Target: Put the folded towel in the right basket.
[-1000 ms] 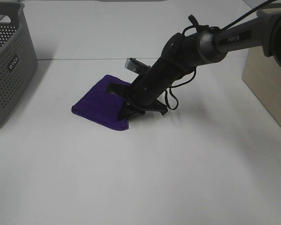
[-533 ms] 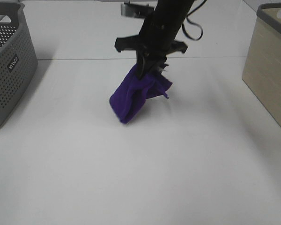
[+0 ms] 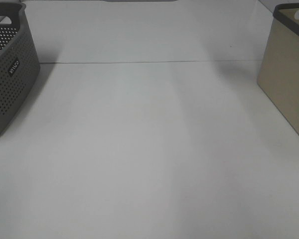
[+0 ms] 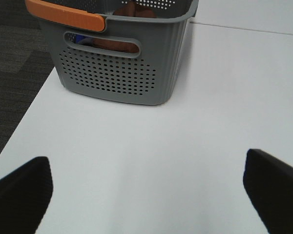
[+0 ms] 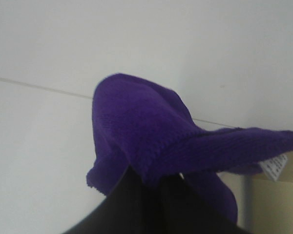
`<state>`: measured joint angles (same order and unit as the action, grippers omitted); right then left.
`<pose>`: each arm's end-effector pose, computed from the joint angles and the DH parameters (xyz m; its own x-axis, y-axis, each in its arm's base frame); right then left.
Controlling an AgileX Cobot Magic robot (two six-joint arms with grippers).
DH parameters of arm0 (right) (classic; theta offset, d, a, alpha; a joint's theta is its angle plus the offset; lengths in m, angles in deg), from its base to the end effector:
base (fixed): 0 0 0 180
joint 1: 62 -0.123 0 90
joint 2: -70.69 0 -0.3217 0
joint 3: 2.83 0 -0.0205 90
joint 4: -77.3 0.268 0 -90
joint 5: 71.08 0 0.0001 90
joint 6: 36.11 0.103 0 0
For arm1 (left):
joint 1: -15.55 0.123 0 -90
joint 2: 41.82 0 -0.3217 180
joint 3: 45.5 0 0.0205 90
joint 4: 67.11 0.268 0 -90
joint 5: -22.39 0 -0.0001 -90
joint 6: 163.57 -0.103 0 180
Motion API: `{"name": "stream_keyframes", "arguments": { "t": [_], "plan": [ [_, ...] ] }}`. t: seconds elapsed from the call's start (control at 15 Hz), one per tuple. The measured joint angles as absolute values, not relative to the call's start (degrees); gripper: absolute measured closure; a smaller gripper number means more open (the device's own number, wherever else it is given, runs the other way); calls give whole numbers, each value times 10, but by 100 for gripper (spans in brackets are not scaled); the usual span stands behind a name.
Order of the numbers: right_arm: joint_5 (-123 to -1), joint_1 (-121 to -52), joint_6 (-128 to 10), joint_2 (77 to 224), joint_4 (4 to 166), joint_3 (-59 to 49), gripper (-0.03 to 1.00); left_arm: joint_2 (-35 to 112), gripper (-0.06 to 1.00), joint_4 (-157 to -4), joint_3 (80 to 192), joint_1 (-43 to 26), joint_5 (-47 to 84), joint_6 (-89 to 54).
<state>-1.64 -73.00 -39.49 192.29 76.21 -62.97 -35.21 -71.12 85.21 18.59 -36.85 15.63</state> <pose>0.4637 0.0883 0.4756 -0.6296 -0.1892 -0.7535 -0.2194 0.9737 -0.0612 -0.0157 -0.0070 0.2836 -0.4232 -0.0443 -0.9050 -0.0078 0.9989 -0.0453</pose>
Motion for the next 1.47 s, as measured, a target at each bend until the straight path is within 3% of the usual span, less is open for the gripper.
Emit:
{"name": "stream_keyframes", "arguments": {
  "t": [0.2,0.47,0.8,0.87,0.93,1.13,1.27,1.47],
  "plan": [
    [-16,-620,-386,1906,751,-634,93,-352,-5,-711,852,186,-369,156],
    [-11,-525,-366,1910,752,-634,93,-352,-5,-711,852,186,-369,156],
    [-11,-488,-366,1929,768,-627,93,-352,-5,-711,852,186,-369,156],
    [-11,-489,-366,1930,777,-607,85,-352,-5,-711,852,186,-369,156],
    [-11,-489,-366,1930,773,-595,71,-352,-5,-711,852,186,-369,156],
    [-11,-489,-352,1936,743,-573,12,-352,-5,-711,852,186,-369,156],
    [-11,-489,-351,1938,741,-568,3,-352,-5,-711,852,186,-369,156],
    [-11,-489,-351,1938,764,-568,-1,-352,-5,-711,852,186,-369,156]
  ]
}}
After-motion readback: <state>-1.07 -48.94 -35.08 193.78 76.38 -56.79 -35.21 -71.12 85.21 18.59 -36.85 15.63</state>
